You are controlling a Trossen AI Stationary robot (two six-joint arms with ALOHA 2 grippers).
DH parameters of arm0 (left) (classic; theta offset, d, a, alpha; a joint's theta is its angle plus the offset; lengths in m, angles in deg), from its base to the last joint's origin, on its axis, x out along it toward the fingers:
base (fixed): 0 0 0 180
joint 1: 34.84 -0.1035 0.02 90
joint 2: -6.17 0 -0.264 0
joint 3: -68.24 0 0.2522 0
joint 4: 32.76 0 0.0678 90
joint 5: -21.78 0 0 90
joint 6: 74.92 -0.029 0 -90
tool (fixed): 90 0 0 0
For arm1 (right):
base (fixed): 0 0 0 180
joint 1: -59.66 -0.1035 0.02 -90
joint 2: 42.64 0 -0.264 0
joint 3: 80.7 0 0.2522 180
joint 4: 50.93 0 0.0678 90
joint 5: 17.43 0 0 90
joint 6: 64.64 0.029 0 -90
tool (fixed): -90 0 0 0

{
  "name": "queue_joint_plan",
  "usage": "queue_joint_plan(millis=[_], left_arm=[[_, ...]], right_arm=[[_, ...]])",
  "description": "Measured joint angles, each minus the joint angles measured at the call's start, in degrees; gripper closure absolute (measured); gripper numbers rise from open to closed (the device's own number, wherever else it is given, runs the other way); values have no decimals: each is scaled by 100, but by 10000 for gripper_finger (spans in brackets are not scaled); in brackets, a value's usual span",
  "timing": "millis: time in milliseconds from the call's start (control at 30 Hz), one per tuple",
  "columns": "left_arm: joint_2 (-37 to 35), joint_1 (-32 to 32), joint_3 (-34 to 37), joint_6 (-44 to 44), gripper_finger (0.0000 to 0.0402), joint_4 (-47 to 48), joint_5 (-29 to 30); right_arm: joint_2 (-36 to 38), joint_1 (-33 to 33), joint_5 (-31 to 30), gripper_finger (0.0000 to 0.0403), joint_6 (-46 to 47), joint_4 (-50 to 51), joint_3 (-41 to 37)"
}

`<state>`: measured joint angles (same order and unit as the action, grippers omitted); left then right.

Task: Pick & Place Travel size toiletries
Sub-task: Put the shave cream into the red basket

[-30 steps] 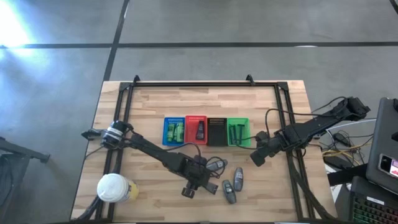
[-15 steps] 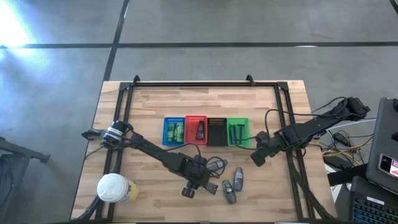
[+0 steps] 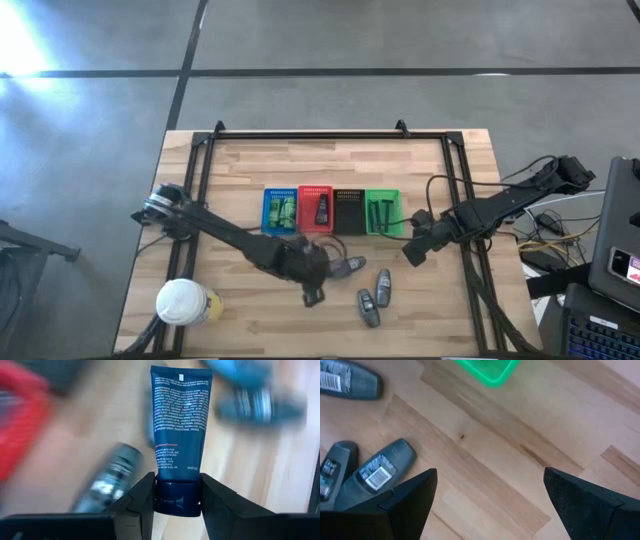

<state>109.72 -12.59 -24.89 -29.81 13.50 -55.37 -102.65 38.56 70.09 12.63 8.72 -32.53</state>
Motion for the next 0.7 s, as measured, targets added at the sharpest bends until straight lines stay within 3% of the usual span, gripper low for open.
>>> queue_joint_plan(millis=[167, 267, 400, 567, 700], left_arm=[[-544, -78, 6, 3112, 275, 523, 2188], [-643, -260, 120, 4242, 275, 571, 2928], [-594, -578, 487, 4759, 275, 293, 2954], [-480, -922, 1098, 4973, 275, -347, 2437], [-470, -1161, 1522, 5263, 275, -397, 2381]], right_arm=[[2, 0, -224, 39, 59, -1, 0], [2, 0, -324, 39, 50, 0, 0], [2, 0, -397, 39, 27, 9, 0], [2, 0, -435, 39, 6, 16, 0], [2, 0, -523, 39, 9, 13, 2]])
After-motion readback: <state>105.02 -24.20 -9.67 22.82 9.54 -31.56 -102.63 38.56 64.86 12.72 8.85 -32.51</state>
